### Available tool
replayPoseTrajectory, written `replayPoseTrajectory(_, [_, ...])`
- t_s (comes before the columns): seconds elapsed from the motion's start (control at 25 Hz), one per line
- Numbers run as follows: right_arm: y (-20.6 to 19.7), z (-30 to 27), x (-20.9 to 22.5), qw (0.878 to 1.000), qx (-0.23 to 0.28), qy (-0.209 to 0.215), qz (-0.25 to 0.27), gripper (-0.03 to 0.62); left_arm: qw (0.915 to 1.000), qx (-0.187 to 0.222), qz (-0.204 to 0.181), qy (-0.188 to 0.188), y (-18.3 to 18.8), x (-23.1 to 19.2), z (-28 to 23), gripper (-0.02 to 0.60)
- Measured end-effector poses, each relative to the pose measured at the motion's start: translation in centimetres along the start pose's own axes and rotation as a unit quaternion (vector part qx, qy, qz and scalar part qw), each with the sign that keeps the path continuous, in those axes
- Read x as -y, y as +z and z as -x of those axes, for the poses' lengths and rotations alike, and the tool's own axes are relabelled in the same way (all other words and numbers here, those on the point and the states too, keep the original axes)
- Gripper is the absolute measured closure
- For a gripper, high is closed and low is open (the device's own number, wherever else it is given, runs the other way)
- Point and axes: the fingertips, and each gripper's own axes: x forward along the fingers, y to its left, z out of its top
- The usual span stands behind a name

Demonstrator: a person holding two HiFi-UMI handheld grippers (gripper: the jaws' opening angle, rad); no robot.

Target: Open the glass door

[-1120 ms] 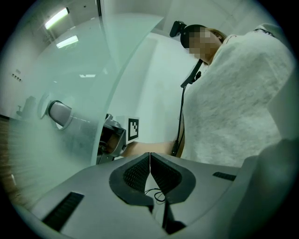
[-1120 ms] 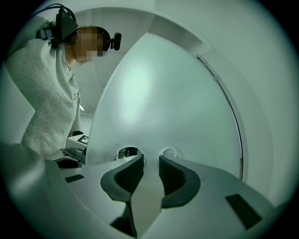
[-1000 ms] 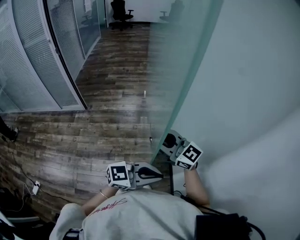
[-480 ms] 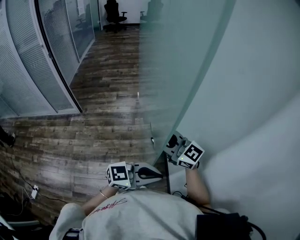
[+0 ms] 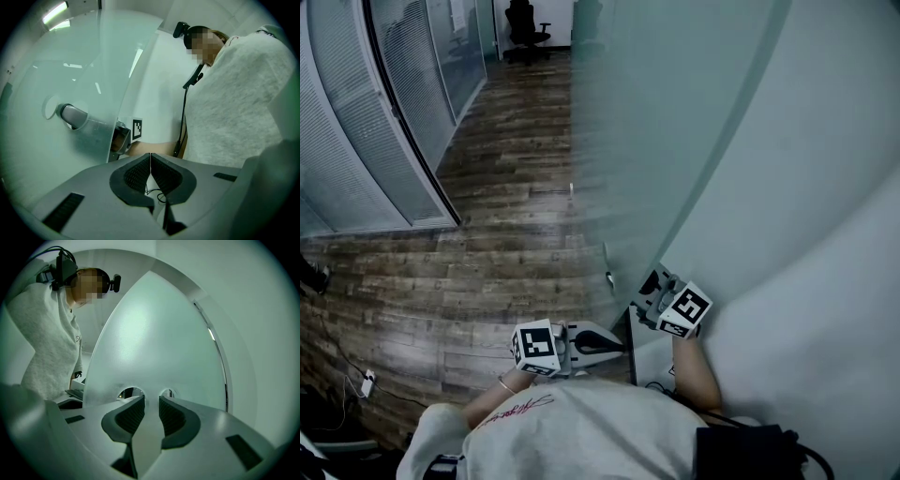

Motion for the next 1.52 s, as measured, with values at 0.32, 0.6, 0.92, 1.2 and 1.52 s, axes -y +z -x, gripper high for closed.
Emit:
replayPoseTrajectory(0.32, [0.0, 1.1, 0.7, 1.0, -0.003, -0.019, 0.004, 0.5, 1.0, 0.002, 0.001, -0.005, -0.2, -0.2, -0.9, 0.563])
replayPoseTrajectory(0.6, [0.3, 1.8, 0.7, 0.998, -0.005, -0.053, 0.041, 0.523, 0.9998, 0.003, 0.003, -0.017, -0.5, -0.1, -1.6, 0.563])
replayPoseTrajectory(0.92, [0.3, 3.1, 0.5, 0.989, -0.04, -0.107, 0.091, 0.524, 0.9995, 0.008, 0.002, -0.031, -0.1, 0.5, -1.2, 0.563])
replayPoseTrajectory(1.2, [1.0, 4.7, -1.9, 0.983, -0.006, -0.175, 0.049, 0.543, 0.9991, 0.001, 0.007, -0.042, 0.3, 1.0, 2.0, 0.563])
replayPoseTrajectory(1.52, [2.0, 6.1, -5.3, 0.964, 0.0, -0.262, 0.041, 0.558, 0.9965, -0.005, 0.005, -0.083, 0.9, 3.3, 5.3, 0.563])
